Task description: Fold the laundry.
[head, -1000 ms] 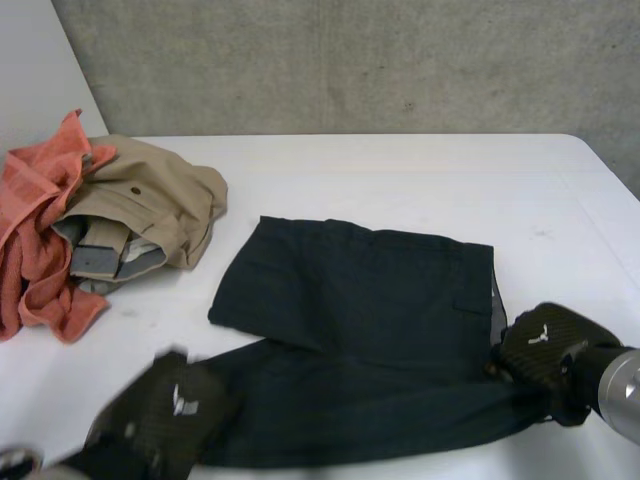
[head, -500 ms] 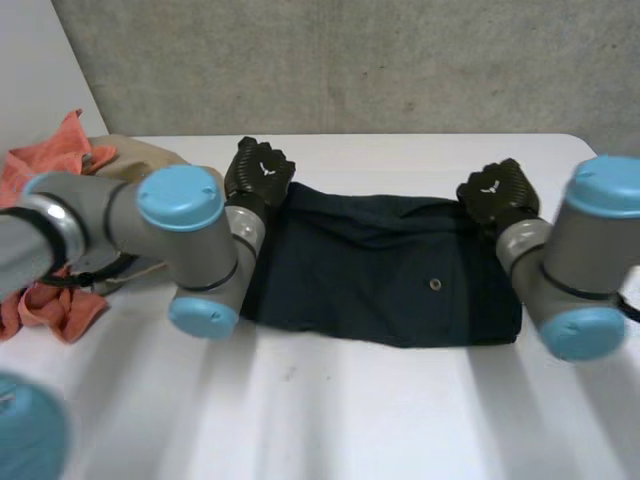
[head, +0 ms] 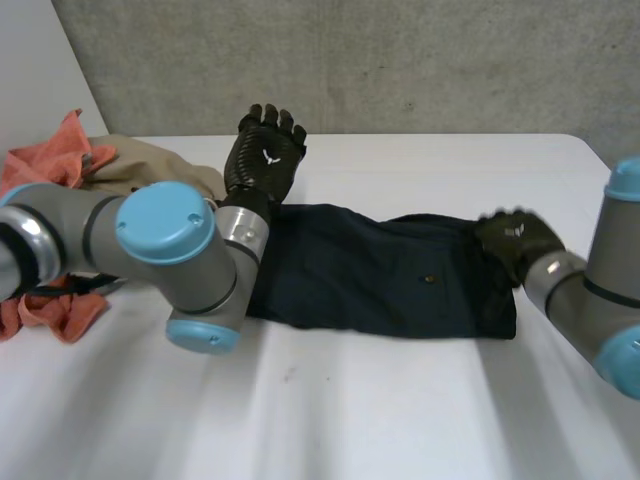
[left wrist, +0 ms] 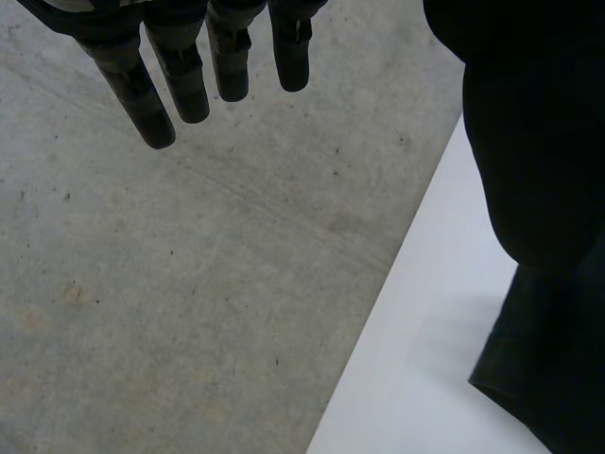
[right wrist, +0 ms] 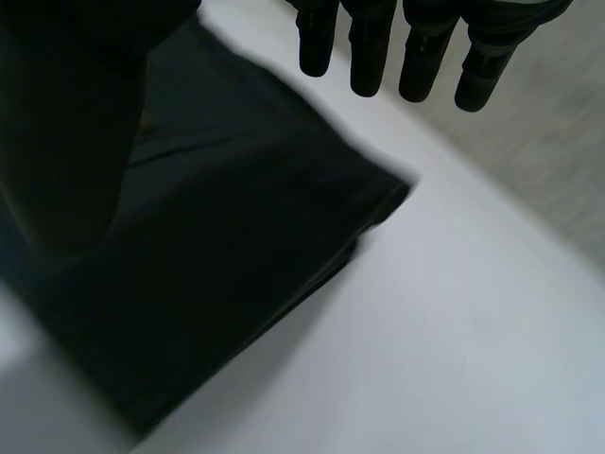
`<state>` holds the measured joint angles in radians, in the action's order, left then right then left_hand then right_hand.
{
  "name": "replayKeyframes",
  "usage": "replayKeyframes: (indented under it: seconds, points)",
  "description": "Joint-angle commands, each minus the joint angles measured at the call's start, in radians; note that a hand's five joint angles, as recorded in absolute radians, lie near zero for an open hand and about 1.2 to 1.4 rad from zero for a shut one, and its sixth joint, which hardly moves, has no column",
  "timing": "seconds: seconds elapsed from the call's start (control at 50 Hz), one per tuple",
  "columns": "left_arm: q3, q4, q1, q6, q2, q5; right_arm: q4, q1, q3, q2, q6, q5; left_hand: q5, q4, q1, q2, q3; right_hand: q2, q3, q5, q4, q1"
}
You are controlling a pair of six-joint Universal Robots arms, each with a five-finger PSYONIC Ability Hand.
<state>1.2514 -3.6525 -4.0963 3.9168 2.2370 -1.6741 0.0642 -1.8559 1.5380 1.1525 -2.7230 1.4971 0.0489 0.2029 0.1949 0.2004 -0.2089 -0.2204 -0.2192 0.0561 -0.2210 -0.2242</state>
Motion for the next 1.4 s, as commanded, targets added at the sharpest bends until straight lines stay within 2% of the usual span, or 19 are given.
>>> replayKeyframes:
  seconds: [0.02, 0.08, 0.12, 0.16, 0.26, 0.3, 0.4, 0.5, 0.62, 0.72, 0.84, 0.88, 0.9, 0.92, 1.02, 1.04, 1.1, 1.26, 1.4]
  points:
    - [0.083, 0.002, 0.005, -0.062, -0.051, 0.001, -0.058, 0.06, 0.116, -0.005, -0.037, -0.135, -0.042, -0.022, -0.014, -0.019, 0.028, -0.187, -0.189, 0.177, -0.187, -0.184]
    - [0.095, 0.002, 0.008, -0.076, -0.051, -0.001, -0.125, 0.053, 0.128, -0.042, -0.024, -0.127, -0.039, -0.019, -0.011, -0.016, 0.025, -0.331, -0.332, 0.32, -0.33, -0.327]
    - [0.1, 0.002, 0.013, -0.076, -0.05, -0.001, -0.153, 0.055, 0.117, -0.072, -0.021, -0.107, -0.042, -0.022, -0.014, -0.019, 0.028, -0.627, -0.628, 0.616, -0.626, -0.623]
    - [0.103, 0.002, 0.014, -0.076, -0.05, -0.001, -0.162, 0.061, 0.105, -0.088, -0.015, -0.078, -0.042, -0.022, -0.014, -0.019, 0.028, -1.173, -1.174, 1.163, -1.173, -1.17]
    - [0.121, 0.002, 0.021, -0.076, -0.06, -0.001, -0.269, 0.087, 0.143, -0.022, 0.028, 0.072, -0.039, -0.019, -0.011, -0.016, 0.025, -1.176, -1.177, 1.166, -1.175, -1.172]
    - [0.129, 0.002, 0.021, -0.076, -0.074, -0.001, -0.299, 0.11, 0.168, 0.018, 0.063, 0.078, -0.039, -0.019, -0.011, -0.016, 0.025, -1.176, -1.177, 1.166, -1.175, -1.172]
    - [0.151, 0.002, 0.019, -0.077, -0.125, -0.003, -0.302, 0.214, 0.195, 0.078, 0.312, 0.086, -0.042, -0.022, -0.014, -0.019, 0.028, -1.176, -1.177, 1.166, -1.175, -1.172]
    - [0.175, 0.002, 0.014, -0.079, -0.16, -0.006, -0.326, 0.169, 0.166, 0.081, 0.434, 0.074, -0.045, -0.025, -0.017, -0.022, 0.031, -1.176, -1.177, 1.166, -1.175, -1.172]
    - [0.215, 0.002, 0.011, -0.083, -0.197, -0.006, -0.417, -0.129, 0.08, 0.064, 0.483, -0.02, -0.045, -0.025, -0.017, -0.022, 0.031, -1.176, -1.177, 1.166, -1.175, -1.172]
    - [0.246, 0.002, 0.004, -0.129, -0.237, -0.009, -0.428, -0.32, 0.091, -0.067, 0.621, -0.214, -0.045, -0.025, -0.017, -0.022, 0.031, -1.176, -1.177, 1.166, -1.175, -1.172]
    - [0.269, 0.002, 0.004, -0.186, -0.264, -0.009, -0.374, -0.381, 0.082, -0.116, 0.822, -0.274, -0.042, -0.022, -0.014, -0.019, 0.028, -1.16, -1.161, 1.149, -1.159, -1.156]
    - [0.269, 0.002, 0.002, -0.189, -0.264, -0.01, -0.383, -0.379, 0.079, -0.105, 0.793, -0.278, -0.039, -0.019, -0.011, -0.016, 0.025, -0.657, -0.658, 0.647, -0.657, -0.653]
    - [0.261, 0.002, 0.002, -0.189, -0.266, -0.01, -0.391, -0.373, 0.073, -0.074, 0.728, -0.278, -0.039, -0.019, -0.011, -0.016, 0.025, -0.03, -0.031, 0.019, -0.029, -0.026]
    - [0.258, 0.002, 0.001, -0.189, -0.266, -0.01, -0.395, -0.368, 0.071, -0.059, 0.679, -0.278, -0.039, -0.019, -0.011, -0.016, 0.025, 0.046, 0.045, -0.056, 0.046, 0.05]
    - [0.22, -0.001, 0.002, -0.198, -0.269, -0.01, -0.406, -0.299, 0.088, 0.091, 0.221, -0.27, -0.028, -0.007, 0.001, -0.005, 0.013, 0.046, 0.045, -0.056, 0.046, 0.05]
    - [0.205, -0.001, 0.005, -0.212, -0.267, -0.012, -0.406, -0.271, 0.09, 0.134, 0.059, -0.259, -0.025, -0.004, 0.004, -0.002, 0.01, 0.046, 0.045, -0.056, 0.046, 0.05]
    - [0.178, 0.002, 0.019, -0.241, -0.266, -0.016, -0.388, -0.174, 0.093, 0.202, -0.174, -0.25, -0.025, -0.004, 0.004, -0.002, 0.01, 0.046, 0.045, -0.056, 0.046, 0.05]
    - [0.001, 0.099, 0.161, -0.405, -0.118, 0.045, -0.192, 0.032, 0.061, 0.21, -0.27, -0.169, -0.004, 0.017, 0.024, 0.019, -0.011, 0.046, 0.045, -0.056, 0.046, 0.05]
    - [-0.276, 0.316, 0.208, -0.445, 0.14, 0.131, -0.116, 0.043, -0.03, 0.046, -0.259, -0.13, 0.019, 0.04, 0.048, 0.042, -0.034, 0.046, 0.045, -0.056, 0.046, 0.05]
